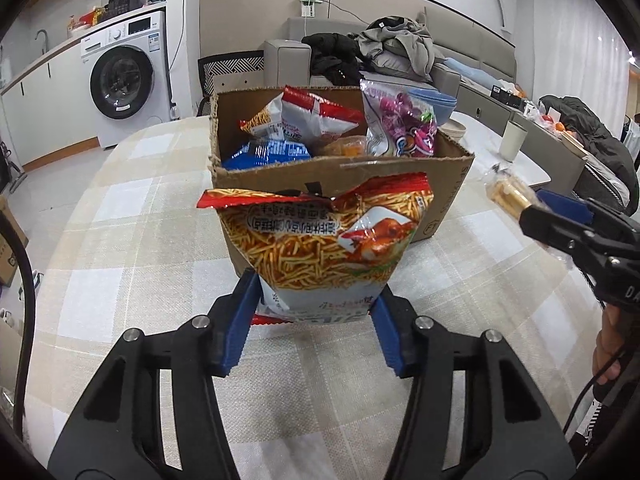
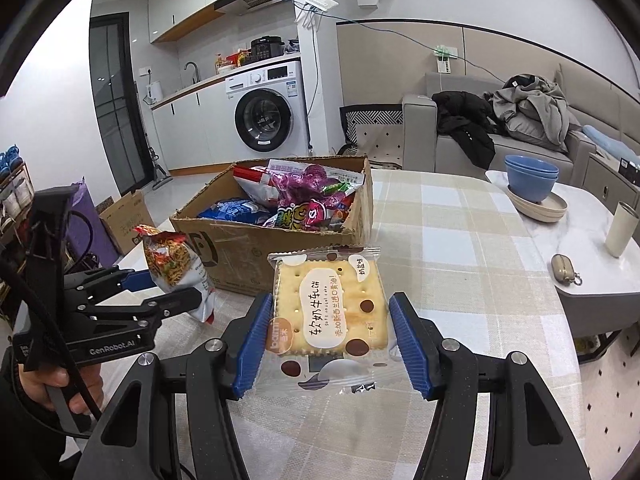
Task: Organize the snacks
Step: 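Carry the cracker pack and noodle bag into the box and open both tools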
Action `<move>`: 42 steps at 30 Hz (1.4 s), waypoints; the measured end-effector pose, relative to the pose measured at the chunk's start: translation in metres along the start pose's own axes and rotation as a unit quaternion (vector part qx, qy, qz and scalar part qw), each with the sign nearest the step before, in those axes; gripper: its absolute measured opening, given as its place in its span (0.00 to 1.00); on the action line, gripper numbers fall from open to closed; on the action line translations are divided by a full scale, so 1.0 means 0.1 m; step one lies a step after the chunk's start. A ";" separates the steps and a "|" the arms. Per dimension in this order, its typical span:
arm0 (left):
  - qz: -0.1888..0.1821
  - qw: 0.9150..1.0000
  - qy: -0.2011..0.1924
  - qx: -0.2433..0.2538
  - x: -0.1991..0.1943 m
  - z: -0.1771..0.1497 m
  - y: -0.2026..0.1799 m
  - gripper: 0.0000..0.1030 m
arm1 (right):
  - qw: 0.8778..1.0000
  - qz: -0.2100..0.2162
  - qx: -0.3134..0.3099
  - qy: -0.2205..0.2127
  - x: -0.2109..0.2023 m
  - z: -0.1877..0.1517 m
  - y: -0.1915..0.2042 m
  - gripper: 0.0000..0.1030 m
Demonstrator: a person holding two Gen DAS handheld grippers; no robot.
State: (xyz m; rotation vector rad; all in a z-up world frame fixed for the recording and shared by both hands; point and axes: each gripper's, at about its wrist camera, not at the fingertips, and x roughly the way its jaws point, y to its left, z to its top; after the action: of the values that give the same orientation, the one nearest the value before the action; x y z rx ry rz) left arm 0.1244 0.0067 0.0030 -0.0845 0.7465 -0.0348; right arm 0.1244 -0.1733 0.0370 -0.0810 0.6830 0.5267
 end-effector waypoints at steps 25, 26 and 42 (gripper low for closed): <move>-0.021 0.998 -0.058 0.011 -0.92 0.78 0.09 0.50 | 0.999 0.017 0.009 -0.036 -0.11 0.07 0.06 0.59; -0.021 0.998 -0.057 0.010 -0.93 0.82 0.09 0.50 | 0.999 0.017 0.010 -0.036 -0.10 0.07 0.06 0.59; -0.007 0.998 -0.055 0.011 -0.71 1.17 0.07 0.50 | 0.998 0.016 0.004 -0.059 -0.09 0.47 0.08 0.59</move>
State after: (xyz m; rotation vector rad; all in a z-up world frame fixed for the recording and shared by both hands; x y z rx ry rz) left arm 0.1520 0.0254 0.1360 -0.0705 0.6350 -0.0512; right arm 0.1423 -0.1594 0.0798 -0.0320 0.5710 0.5551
